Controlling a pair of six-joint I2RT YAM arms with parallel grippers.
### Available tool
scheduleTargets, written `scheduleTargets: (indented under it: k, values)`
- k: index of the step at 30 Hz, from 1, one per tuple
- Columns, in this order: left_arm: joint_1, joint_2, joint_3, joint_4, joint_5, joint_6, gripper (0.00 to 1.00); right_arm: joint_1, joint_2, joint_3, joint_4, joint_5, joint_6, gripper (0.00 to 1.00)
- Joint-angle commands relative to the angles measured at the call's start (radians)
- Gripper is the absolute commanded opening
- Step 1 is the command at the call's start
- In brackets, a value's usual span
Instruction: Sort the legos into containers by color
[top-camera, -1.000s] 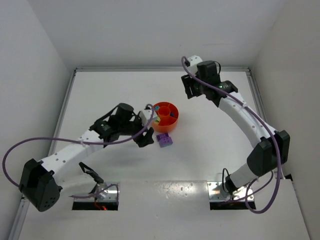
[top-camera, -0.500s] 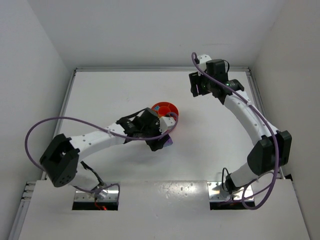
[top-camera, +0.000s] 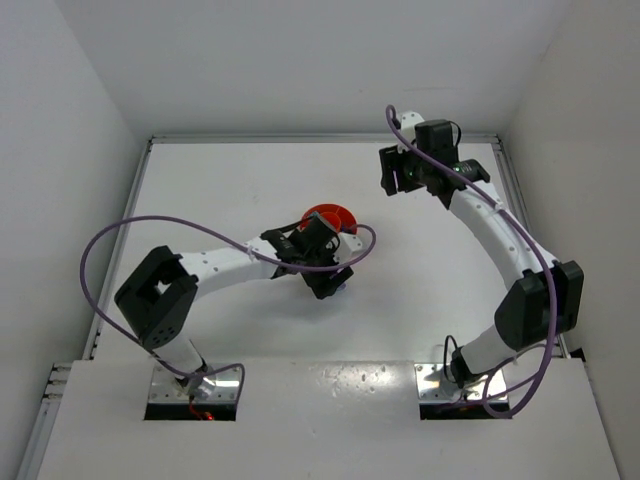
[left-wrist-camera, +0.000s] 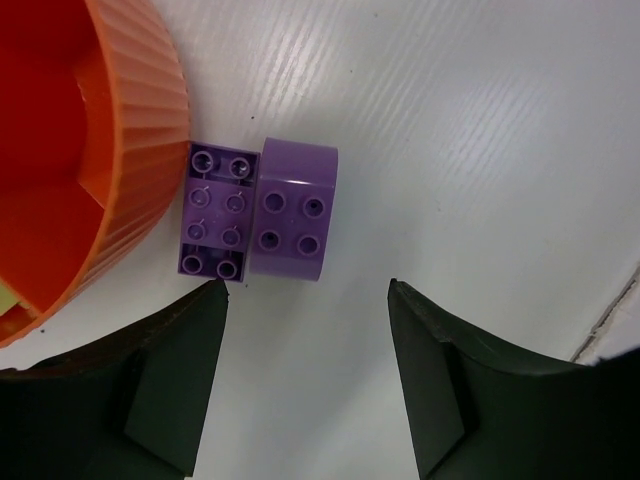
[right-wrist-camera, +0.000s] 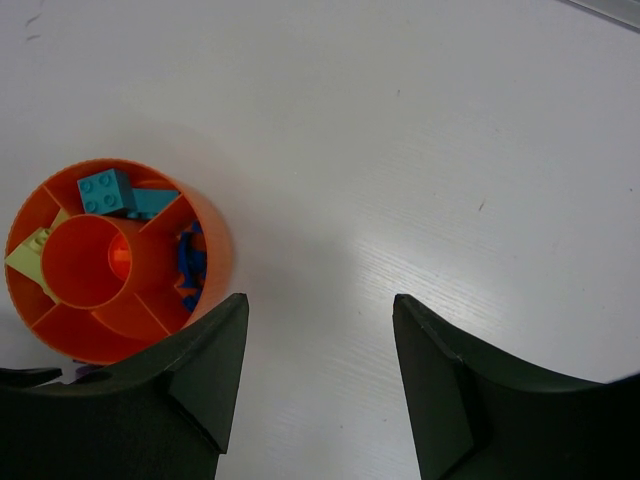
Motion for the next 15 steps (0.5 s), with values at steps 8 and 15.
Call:
scheduleTargets:
  k: [8, 15]
  values:
    - [-0.022, 0.103, 0.063, 0.007, -0.028, 0.026, 0.71, -0.013, -0.026, -0.006, 0.026, -0.028, 0.016, 0.61]
    - [-0.022, 0.133, 0.072, 0.027, -0.04, 0.035, 0.7, -0.022, -0.026, -0.006, 0.026, -0.038, 0.016, 0.61]
